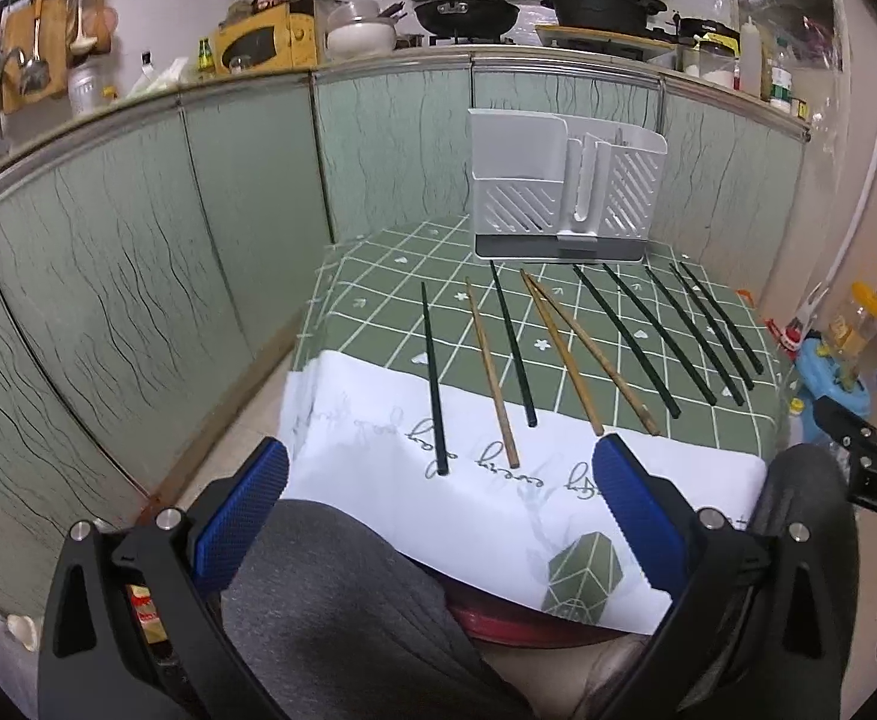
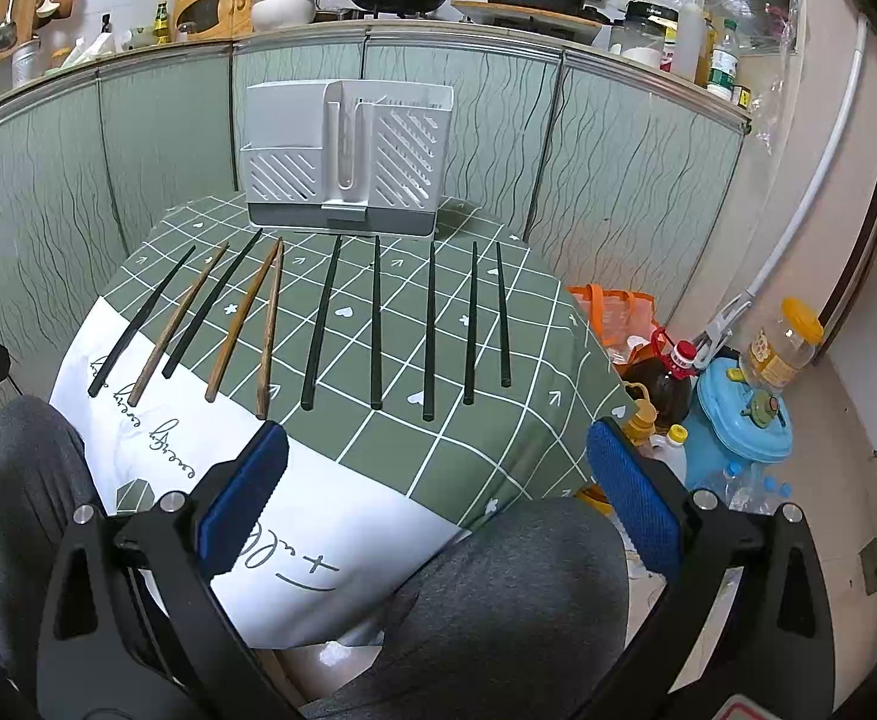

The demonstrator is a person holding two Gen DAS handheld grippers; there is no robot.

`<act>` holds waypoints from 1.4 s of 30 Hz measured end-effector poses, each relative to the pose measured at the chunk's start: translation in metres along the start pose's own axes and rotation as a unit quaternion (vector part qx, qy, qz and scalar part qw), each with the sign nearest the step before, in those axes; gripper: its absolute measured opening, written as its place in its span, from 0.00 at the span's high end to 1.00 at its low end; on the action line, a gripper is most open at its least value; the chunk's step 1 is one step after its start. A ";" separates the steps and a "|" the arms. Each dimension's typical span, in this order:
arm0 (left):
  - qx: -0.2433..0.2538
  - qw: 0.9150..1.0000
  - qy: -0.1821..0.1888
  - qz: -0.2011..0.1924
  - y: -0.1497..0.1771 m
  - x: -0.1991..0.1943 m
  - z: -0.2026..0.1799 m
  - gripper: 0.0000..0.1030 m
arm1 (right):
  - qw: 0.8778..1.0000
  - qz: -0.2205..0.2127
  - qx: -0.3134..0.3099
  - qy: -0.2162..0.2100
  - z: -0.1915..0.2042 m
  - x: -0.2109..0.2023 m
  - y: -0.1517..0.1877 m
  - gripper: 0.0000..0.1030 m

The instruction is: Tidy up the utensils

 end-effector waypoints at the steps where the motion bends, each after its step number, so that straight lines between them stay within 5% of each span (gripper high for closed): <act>1: 0.000 1.000 -0.002 0.001 0.000 0.001 0.000 0.04 | 1.000 0.000 0.001 0.000 0.000 0.000 0.000 0.07; 10: 0.007 0.999 -0.034 -0.016 0.000 0.005 0.004 0.04 | 1.000 0.002 0.006 0.002 -0.005 0.000 0.000 0.07; 28: 0.028 0.999 -0.029 -0.002 0.002 0.005 -0.003 0.04 | 1.000 0.005 0.013 0.004 -0.010 0.003 0.003 0.07; 42: 0.027 0.998 0.005 0.057 -0.004 0.028 0.002 0.04 | 0.999 0.027 0.027 -0.018 -0.032 0.025 -0.003 0.07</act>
Point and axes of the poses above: each gripper's, at about its wrist camera, not at the fingertips, and x roughly the way its jaws point, z to its left, y to its underside, the point moved 6 cm from there along x, roughly the way its jaws point, and after that the axes turned 9 degrees about -x, right-handed, at the moved point
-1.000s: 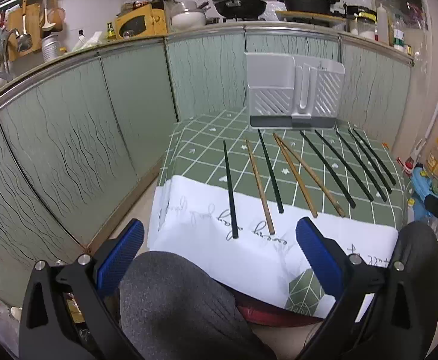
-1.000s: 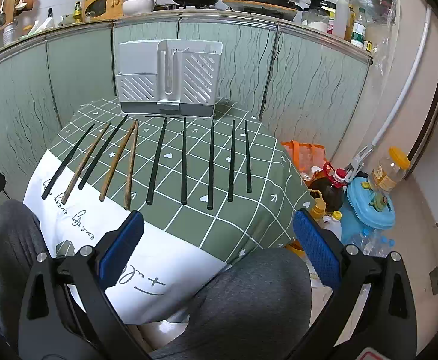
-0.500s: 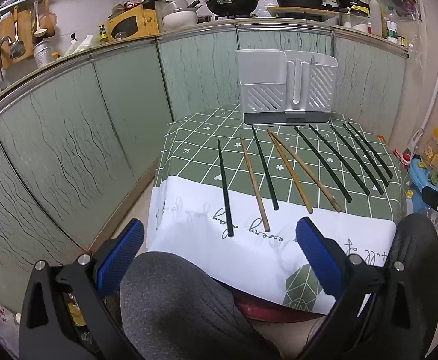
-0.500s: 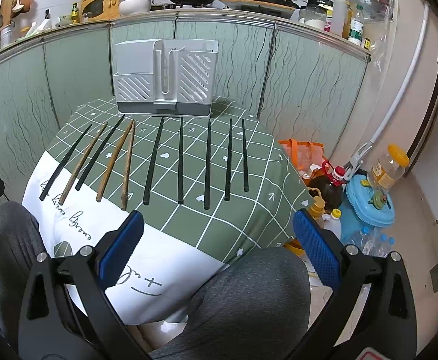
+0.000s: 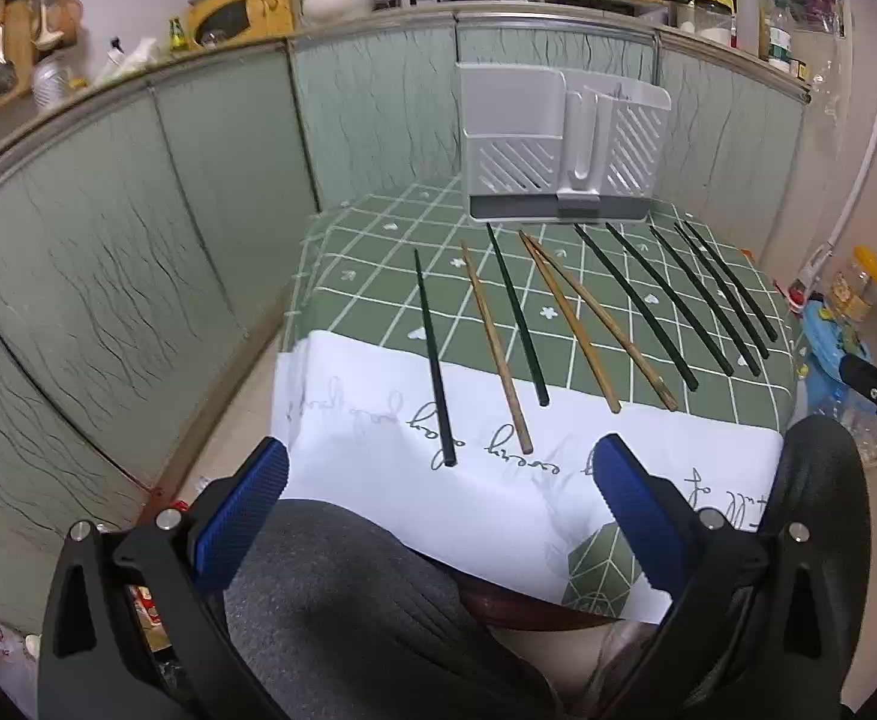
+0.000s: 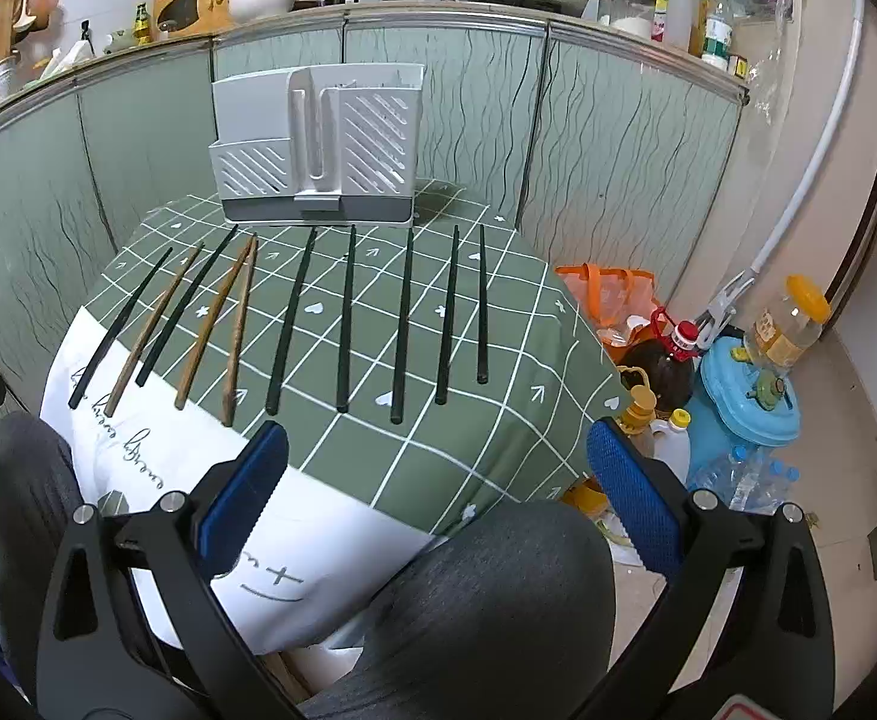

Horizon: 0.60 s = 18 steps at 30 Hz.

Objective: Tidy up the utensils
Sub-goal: 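Lower the left tool toward a black chopstick while the right tool approaches another black chopstick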

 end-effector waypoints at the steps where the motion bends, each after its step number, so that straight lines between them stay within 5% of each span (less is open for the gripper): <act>1: 0.000 1.000 0.002 0.003 0.000 0.001 0.000 0.04 | 1.000 0.004 0.003 -0.005 -0.002 0.003 -0.001 0.07; 18: -0.006 1.000 0.007 0.005 -0.022 0.022 0.011 0.04 | 0.998 0.033 0.038 -0.024 -0.047 0.052 -0.013 0.07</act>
Point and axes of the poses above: each gripper's, at about its wrist camera, not at the fingertips, and x roughly the way its jaws point, z to its left, y to its underside, the point moved 6 cm from there along x, roughly the way its jaws point, and after that the axes turned 9 degrees about -x, right-handed, at the moved point
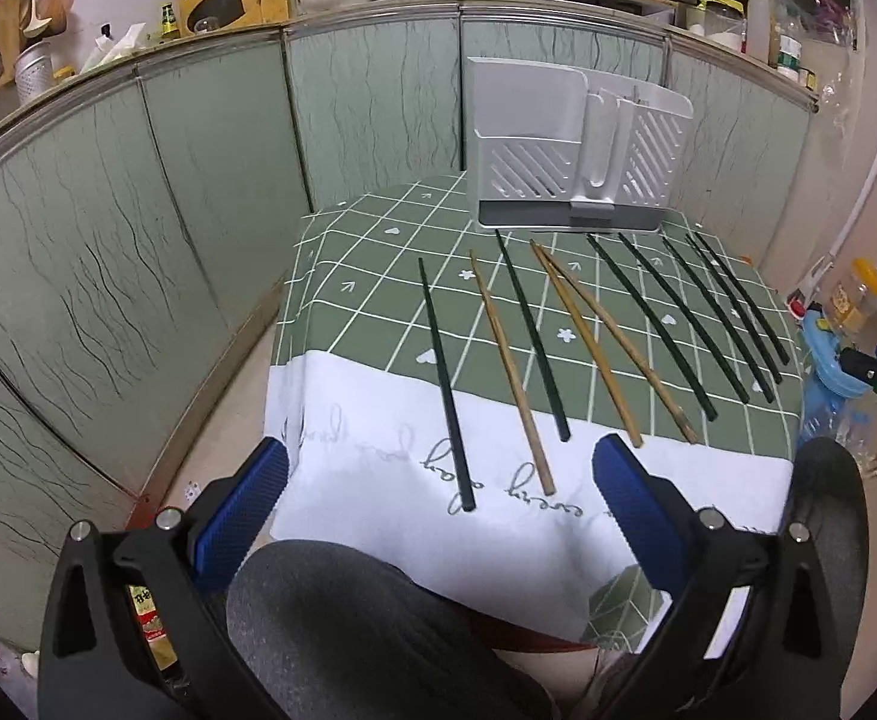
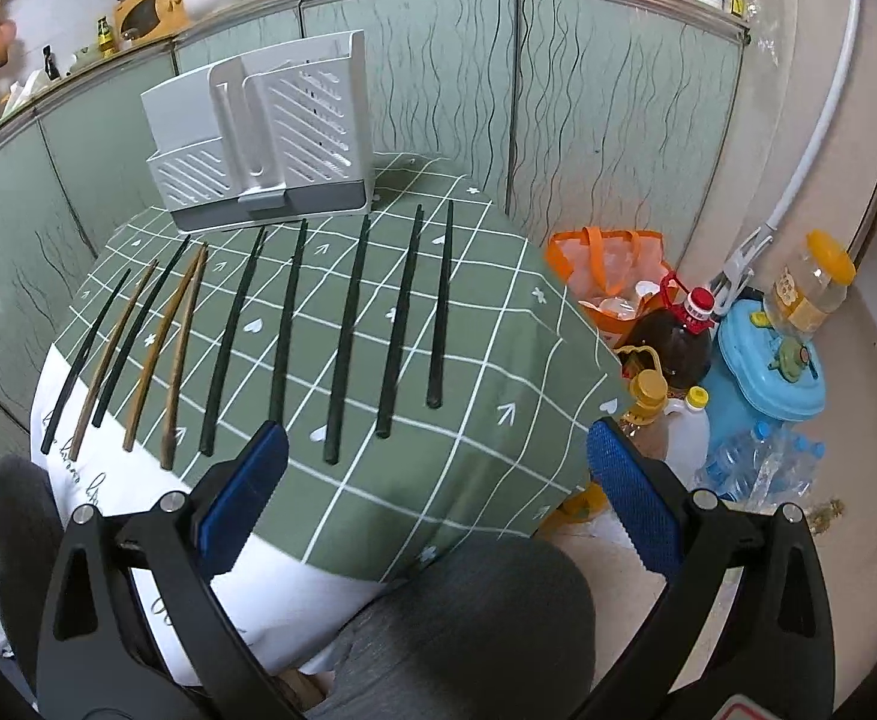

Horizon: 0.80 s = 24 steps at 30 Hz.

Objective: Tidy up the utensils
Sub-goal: 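Lower the left tool toward a black chopstick while the right tool approaches another black chopstick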

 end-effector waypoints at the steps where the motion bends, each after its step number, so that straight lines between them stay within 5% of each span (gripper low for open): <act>1: 0.001 1.000 0.000 -0.002 0.000 0.002 0.000 0.04 | 1.000 -0.002 -0.001 -0.002 -0.001 0.002 -0.001 0.07; 24: 0.012 0.999 -0.010 -0.039 0.008 0.067 0.001 0.04 | 0.998 -0.036 -0.034 -0.031 0.002 0.056 -0.003 0.07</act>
Point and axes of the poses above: each gripper's, at about its wrist camera, not at the fingertips, and x roughly the way its jaws point, z to its left, y to its underside, the point moved 6 cm from there along x, roughly the way its jaws point, and after that the axes turned 9 degrees about -x, right-handed, at the moved point
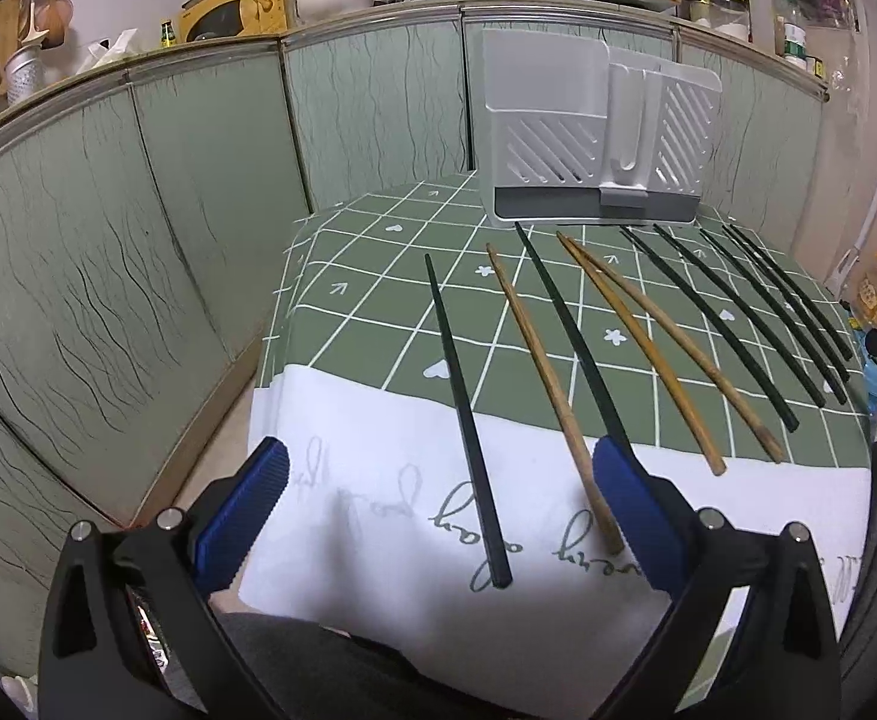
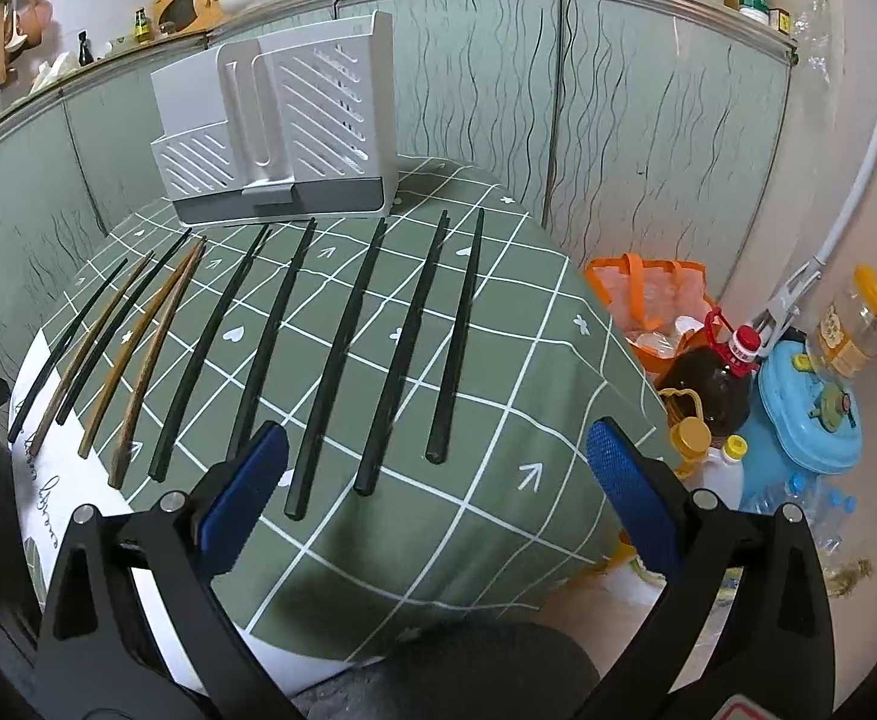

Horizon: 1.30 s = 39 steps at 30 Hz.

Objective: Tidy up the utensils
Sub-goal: 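Lower the left tool toward a black chopstick while the right tool approaches another black chopstick, then close the left tool on a black chopstick while the right tool closes on another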

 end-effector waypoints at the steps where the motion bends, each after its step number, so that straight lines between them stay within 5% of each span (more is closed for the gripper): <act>1: 0.000 1.000 0.002 0.000 0.001 0.002 0.000 0.08 | 1.000 -0.002 0.000 0.000 0.000 0.001 0.000 0.07; 13: -0.013 0.999 0.022 0.033 0.012 0.024 -0.002 0.68 | 1.000 0.002 0.008 0.005 -0.005 0.012 0.000 0.07; 22: -0.001 1.000 0.007 0.027 0.018 0.024 -0.011 0.81 | 1.000 0.005 0.000 0.006 -0.003 0.014 0.000 0.07; 27: 0.007 1.000 -0.005 0.026 0.020 0.026 -0.016 0.82 | 1.000 0.013 -0.002 0.000 -0.004 0.019 0.000 0.19; 39: 0.003 1.000 -0.008 0.026 0.020 0.028 -0.015 0.86 | 0.998 0.057 0.006 0.012 -0.008 0.039 0.004 0.76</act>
Point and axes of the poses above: each gripper's, at about its wrist camera, not at the fingertips, and x roughly the way its jaws point, z to its left, y to its underside, the point moved 6 cm from there along x, roughly the way its jaws point, and after that the axes turned 9 degrees about -x, right-handed, at the moved point
